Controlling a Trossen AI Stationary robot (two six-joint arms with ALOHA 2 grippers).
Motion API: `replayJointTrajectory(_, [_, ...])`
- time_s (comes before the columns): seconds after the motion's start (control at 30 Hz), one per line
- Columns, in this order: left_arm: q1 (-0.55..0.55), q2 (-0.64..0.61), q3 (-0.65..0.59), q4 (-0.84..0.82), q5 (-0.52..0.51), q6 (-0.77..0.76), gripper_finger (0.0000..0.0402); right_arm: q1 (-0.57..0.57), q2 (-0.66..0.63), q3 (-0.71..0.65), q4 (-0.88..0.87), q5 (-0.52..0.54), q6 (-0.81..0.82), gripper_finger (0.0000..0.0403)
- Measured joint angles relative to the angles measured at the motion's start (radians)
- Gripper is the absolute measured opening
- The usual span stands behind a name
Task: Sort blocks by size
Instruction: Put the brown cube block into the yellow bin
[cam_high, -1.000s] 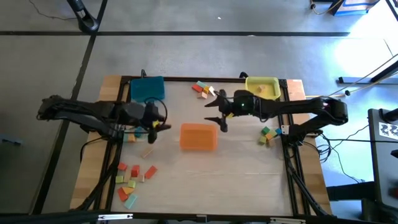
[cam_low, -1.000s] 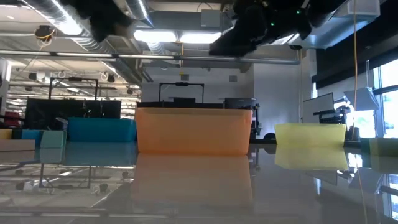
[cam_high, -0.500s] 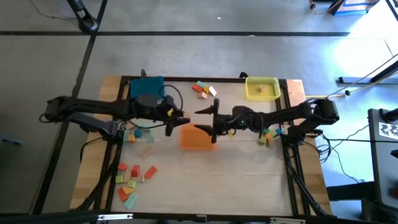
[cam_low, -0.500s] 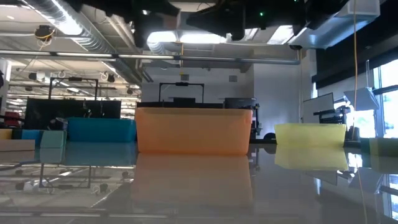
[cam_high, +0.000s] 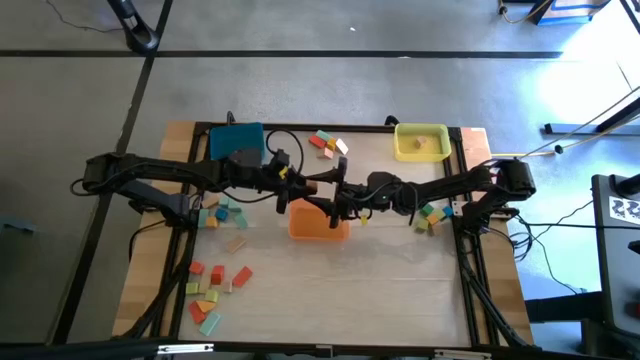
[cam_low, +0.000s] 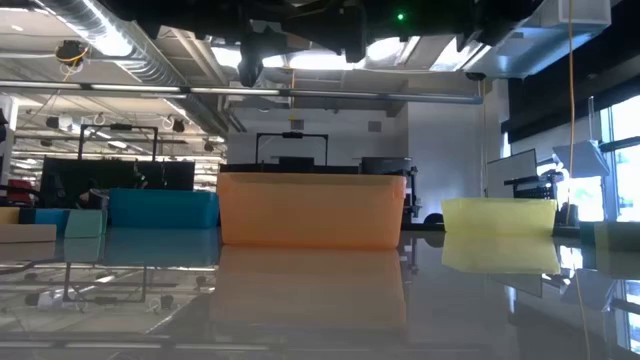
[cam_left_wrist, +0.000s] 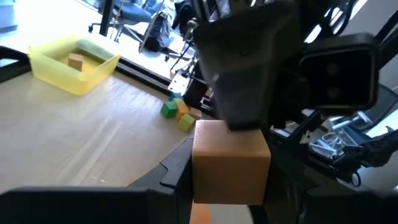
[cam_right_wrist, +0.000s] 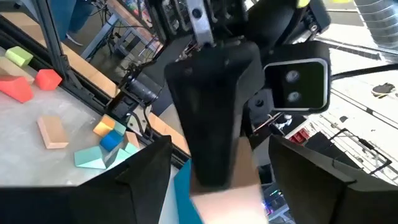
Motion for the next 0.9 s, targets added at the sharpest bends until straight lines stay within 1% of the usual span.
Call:
replayJointTrajectory(0.1, [-0.001, 0.0, 0.0, 0.007, 0.017, 0.005, 0.0127, 0.0, 0.009, 0.006, 0.003, 0.0, 0.0, 0.0234])
replayJointTrajectory(0.3, [-0.001, 0.0, 0.0, 0.002, 0.02, -0.01, 0.0127, 0.0, 0.01, 0.006, -0.005, 0.0, -0.018, 0.0138])
replayJointTrajectory(0.4, [0.001, 0.0, 0.0, 0.002, 0.02, -0.022, 0.0128, -0.001, 0.009, 0.006, -0.015, 0.0, -0.022, 0.0135])
replayJointTrajectory(0.47, [0.01, 0.0, 0.0, 0.0, 0.021, -0.024, 0.0135, -0.001, 0.009, 0.006, -0.016, 0.0, -0.011, 0.0135])
replayJointTrajectory(0.53, [0.026, 0.0, 0.0, 0.0, 0.023, -0.015, 0.0152, 0.004, 0.009, 0.006, -0.019, 0.004, 0.015, 0.0135])
replayJointTrajectory(0.67, [0.067, -0.021, 0.001, -0.027, 0.043, 0.01, 0.0192, 0.012, -0.006, 0.006, -0.052, 0.069, 0.068, 0.0137])
replayJointTrajectory(0.8, [0.123, -0.098, 0.002, -0.192, 0.038, 0.061, 0.0214, 0.01, -0.059, 0.005, -0.172, 0.095, 0.118, 0.0131])
replayJointTrajectory(0.9, [0.165, -0.167, 0.002, -0.331, -0.018, 0.106, 0.0217, -0.005, -0.099, 0.005, -0.29, 0.107, 0.172, 0.0131])
